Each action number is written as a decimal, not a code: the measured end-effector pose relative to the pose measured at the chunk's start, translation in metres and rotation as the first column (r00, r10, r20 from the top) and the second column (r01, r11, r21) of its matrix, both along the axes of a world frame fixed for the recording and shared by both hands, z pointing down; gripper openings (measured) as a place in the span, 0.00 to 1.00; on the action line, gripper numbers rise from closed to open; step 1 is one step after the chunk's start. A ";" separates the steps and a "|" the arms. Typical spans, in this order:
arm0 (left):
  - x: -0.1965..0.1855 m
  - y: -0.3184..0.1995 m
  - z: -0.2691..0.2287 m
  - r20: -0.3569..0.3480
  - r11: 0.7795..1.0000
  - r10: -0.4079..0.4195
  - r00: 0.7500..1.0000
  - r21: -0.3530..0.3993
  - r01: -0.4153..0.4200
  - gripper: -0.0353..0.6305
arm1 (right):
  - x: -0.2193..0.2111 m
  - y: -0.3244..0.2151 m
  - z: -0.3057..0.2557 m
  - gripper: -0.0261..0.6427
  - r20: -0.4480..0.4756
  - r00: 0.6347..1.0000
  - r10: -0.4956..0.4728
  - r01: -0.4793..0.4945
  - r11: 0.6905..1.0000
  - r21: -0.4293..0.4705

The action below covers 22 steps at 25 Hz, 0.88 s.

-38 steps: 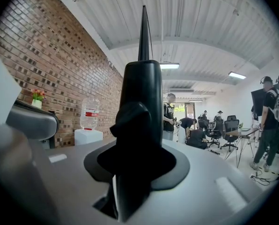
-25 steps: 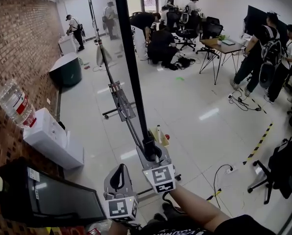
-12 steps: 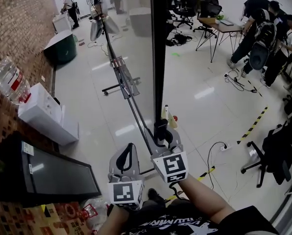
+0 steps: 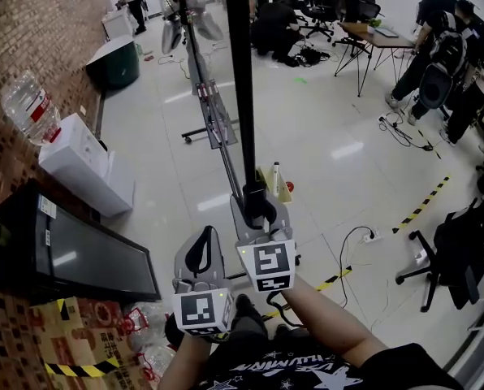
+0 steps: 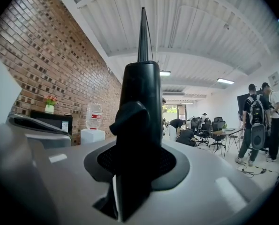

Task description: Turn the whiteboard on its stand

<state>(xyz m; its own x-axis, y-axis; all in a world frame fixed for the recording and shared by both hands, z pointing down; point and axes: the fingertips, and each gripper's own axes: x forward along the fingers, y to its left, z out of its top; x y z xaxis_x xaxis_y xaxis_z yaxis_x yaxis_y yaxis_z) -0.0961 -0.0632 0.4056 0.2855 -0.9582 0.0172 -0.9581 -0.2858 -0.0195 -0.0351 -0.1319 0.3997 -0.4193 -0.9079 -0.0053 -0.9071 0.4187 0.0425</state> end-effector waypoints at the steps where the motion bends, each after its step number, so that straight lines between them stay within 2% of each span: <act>1: 0.003 0.007 -0.002 0.003 1.000 -0.006 1.000 0.000 0.006 0.06 | 0.002 0.004 0.000 0.27 0.001 1.000 0.001 -0.001 1.000 0.001; 11: 0.007 0.040 -0.008 0.016 0.998 -0.069 0.997 -0.007 0.069 0.06 | 0.012 0.037 -0.002 0.26 0.013 1.000 0.000 -0.001 1.000 0.020; 19: 0.029 0.045 -0.005 0.026 0.999 -0.028 0.999 0.020 0.027 0.06 | 0.018 0.058 -0.003 0.26 0.013 1.000 -0.001 0.001 1.000 0.019; 22: 0.029 0.047 -0.001 0.043 0.999 -0.036 0.998 0.035 0.035 0.06 | 0.021 0.066 -0.003 0.27 0.015 1.000 -0.001 0.000 1.000 0.023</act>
<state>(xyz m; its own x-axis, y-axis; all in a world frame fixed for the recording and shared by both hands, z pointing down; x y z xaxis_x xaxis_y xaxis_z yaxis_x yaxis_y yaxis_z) -0.0666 -0.0158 0.4043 0.2508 -0.9680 -0.0038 -0.9657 -0.2499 -0.0704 -0.0140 -0.0662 0.3964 -0.4195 -0.9072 -0.0321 -0.9075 0.4183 0.0385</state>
